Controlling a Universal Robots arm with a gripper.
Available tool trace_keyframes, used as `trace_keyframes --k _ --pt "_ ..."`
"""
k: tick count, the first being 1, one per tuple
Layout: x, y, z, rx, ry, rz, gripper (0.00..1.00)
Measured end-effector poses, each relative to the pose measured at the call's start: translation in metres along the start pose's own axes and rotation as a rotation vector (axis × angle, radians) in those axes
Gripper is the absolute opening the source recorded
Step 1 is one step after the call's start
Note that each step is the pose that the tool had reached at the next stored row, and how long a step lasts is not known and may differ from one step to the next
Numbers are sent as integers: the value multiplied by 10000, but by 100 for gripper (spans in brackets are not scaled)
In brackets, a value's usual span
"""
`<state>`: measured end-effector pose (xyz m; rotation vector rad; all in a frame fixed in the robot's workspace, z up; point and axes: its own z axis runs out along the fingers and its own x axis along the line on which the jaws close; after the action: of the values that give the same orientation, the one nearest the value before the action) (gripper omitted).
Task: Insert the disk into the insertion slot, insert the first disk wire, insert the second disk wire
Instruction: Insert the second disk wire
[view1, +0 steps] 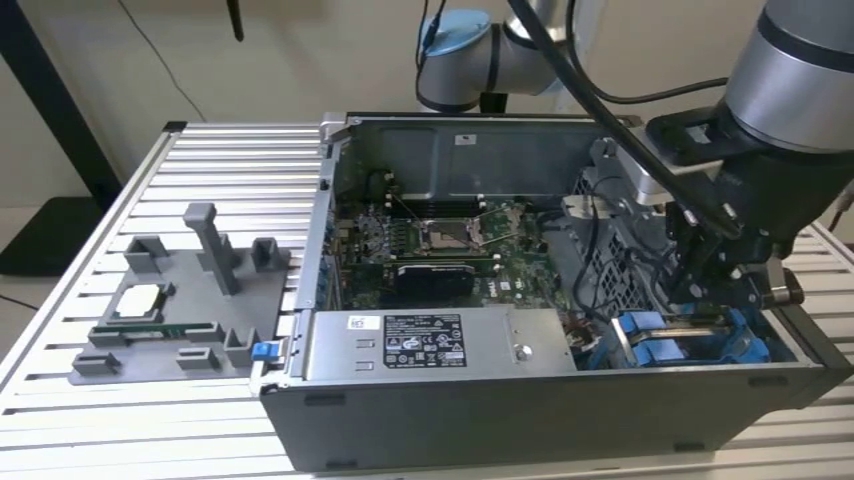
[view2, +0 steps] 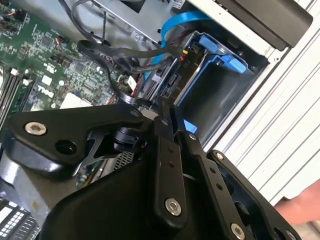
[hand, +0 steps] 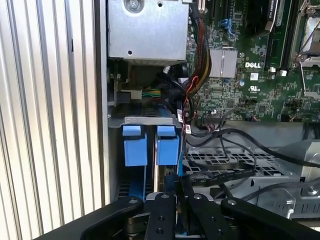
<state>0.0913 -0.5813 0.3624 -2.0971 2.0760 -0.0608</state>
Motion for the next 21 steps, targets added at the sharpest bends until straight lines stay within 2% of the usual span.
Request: trace_keyframes --k 4,11,21 --pt "12 -18 41 54 -20 -141 0" --pt "46 -74 109 206 -35 -235 0" --pt "55 -122 174 250 -27 -192 0"
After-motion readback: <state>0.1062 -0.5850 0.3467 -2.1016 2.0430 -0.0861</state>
